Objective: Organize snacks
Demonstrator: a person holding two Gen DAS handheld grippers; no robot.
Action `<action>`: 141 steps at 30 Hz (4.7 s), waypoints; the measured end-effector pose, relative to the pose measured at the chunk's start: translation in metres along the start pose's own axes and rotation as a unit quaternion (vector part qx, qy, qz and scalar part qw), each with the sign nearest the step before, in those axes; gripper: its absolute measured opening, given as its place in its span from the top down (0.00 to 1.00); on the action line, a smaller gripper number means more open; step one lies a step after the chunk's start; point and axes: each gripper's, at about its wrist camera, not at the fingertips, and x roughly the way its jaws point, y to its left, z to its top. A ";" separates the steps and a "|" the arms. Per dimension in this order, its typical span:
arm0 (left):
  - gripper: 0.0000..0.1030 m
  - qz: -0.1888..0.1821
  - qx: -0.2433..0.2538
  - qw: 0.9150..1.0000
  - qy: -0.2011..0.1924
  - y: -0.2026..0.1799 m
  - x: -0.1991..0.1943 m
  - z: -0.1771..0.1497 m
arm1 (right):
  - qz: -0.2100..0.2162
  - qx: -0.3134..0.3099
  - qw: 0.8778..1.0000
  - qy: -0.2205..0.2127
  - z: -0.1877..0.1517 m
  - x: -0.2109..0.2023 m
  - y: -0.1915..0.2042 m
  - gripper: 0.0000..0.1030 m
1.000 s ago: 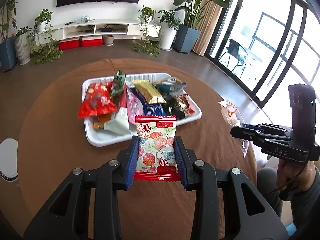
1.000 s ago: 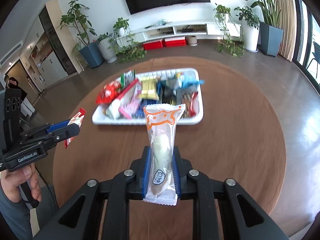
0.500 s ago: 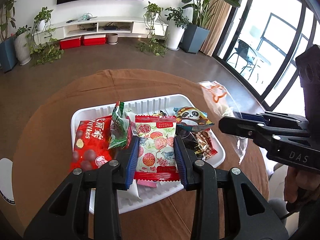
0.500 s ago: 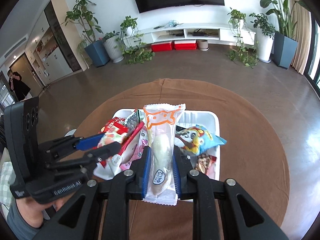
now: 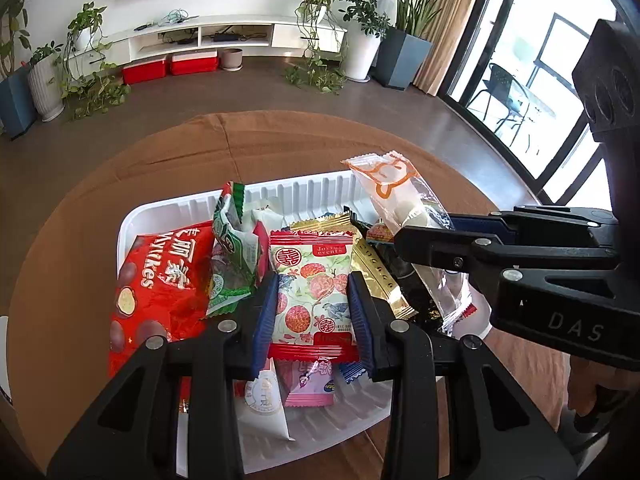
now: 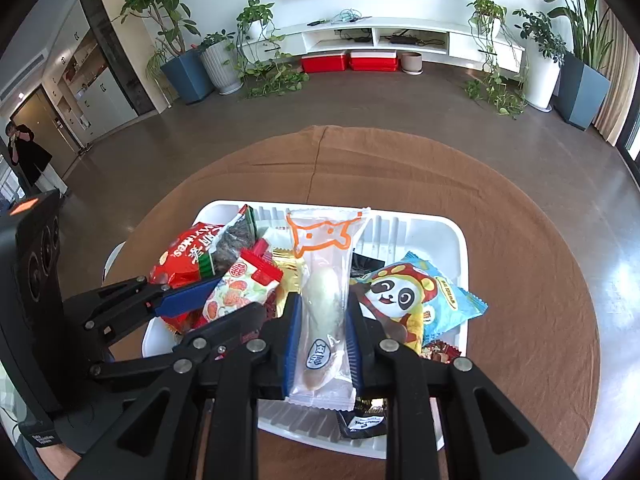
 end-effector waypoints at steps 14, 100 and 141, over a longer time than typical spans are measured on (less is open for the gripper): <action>0.65 -0.002 -0.004 1.000 0.006 0.004 0.016 0.001 | -0.011 -0.006 1.000 0.013 0.002 0.018 0.003 0.76; 0.00 0.209 -0.034 0.965 -0.152 -0.118 -0.284 -0.194 | -0.132 0.001 0.954 -0.267 -0.214 -0.221 0.070 0.00; 0.00 0.179 -0.074 0.975 -0.104 -0.087 -0.240 -0.210 | -0.129 0.036 0.976 -0.170 -0.230 -0.180 0.061 0.00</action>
